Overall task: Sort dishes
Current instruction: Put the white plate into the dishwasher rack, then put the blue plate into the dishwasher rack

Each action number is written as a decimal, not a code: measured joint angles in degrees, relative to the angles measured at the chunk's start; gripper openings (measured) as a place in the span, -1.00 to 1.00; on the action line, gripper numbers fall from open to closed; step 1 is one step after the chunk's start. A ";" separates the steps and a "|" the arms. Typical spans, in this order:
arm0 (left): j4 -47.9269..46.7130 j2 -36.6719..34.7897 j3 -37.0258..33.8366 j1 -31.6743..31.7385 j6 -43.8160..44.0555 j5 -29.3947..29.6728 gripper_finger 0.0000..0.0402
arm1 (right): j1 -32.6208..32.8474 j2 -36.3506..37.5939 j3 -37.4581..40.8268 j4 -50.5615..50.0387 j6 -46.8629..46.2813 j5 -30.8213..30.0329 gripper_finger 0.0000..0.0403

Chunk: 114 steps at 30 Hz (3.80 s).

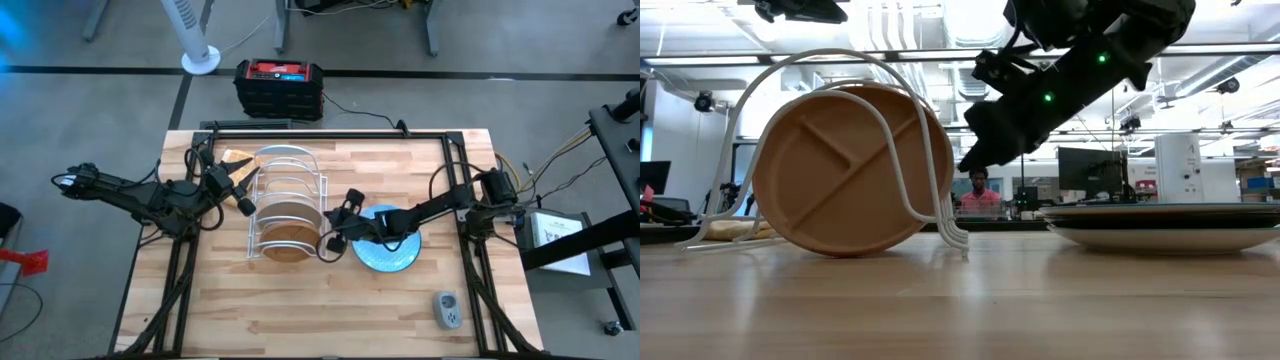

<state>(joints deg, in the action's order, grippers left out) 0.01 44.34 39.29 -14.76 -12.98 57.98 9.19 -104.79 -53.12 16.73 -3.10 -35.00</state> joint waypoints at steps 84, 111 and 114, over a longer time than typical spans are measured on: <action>-14.13 68.29 51.81 -0.31 6.74 -31.61 -0.42 | 10.46 53.45 30.34 -51.91 -48.37 -1.14 -0.74; -24.04 76.88 55.93 -0.39 8.11 -36.67 -0.43 | 10.95 66.58 36.13 -57.75 -58.07 7.78 0.09; -23.84 77.77 55.93 -0.39 9.27 -37.46 -0.43 | 10.95 66.75 37.42 -55.42 -58.06 8.60 0.15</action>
<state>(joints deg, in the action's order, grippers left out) -23.83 122.11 95.22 -15.16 -3.71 20.51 20.14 -38.04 -15.70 -38.69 -61.17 -26.40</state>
